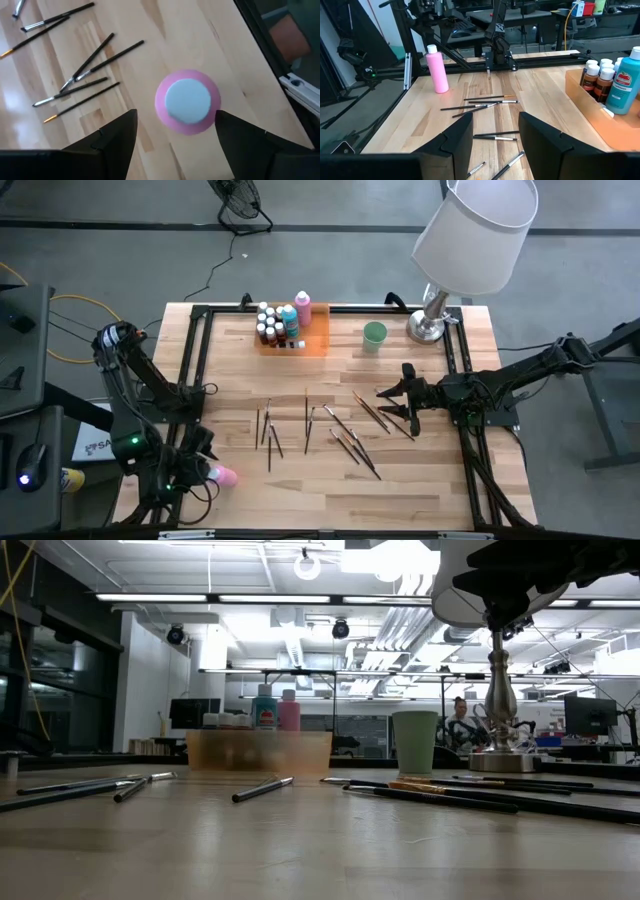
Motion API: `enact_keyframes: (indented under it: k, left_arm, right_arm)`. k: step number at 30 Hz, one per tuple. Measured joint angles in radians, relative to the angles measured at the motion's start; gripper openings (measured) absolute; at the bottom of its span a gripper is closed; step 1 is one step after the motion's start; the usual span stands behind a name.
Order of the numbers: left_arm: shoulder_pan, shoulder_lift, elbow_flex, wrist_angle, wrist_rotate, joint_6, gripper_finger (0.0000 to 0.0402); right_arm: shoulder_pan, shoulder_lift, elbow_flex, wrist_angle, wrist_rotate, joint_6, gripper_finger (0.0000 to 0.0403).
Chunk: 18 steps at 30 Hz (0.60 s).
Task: Pick & Place Paint Supplies
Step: Put the large pink paint bottle into the orange bin
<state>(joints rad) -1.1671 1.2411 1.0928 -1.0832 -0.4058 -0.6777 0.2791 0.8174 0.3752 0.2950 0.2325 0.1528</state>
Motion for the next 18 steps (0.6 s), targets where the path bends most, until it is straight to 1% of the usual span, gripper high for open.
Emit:
enact_keyframes:
  k: [4, 6, 10, 14, 18]
  left_arm:
    - [0.0, 0.0, -0.044, 0.073, -0.006, 0.052, 0.0259]
    - [0.0, 0.0, -0.056, 0.089, -0.006, 0.054, 0.0259]
    - [0.0, 0.0, -0.057, 0.096, -0.027, 0.055, 0.0259]
    - [0.0, 0.0, -0.057, 0.114, -0.058, 0.095, 0.0259]
    - [0.0, 0.0, -0.057, 0.134, -0.075, 0.101, 0.0259]
  right_arm:
    - [0.0, 0.0, 0.0, 0.0, 0.0, 0.0, 0.0152]
    - [0.0, 0.0, 0.0, 0.0, 0.0, 0.0, 0.0152]
    - [0.0, 0.0, 0.0, 0.0, 0.0, 0.0, 0.0152]
    - [0.0, 0.0, 0.0, 0.0, 0.0, 0.0, 0.0152]
    - [0.0, 0.0, 0.0, 0.0, 0.0, 0.0, 0.0152]
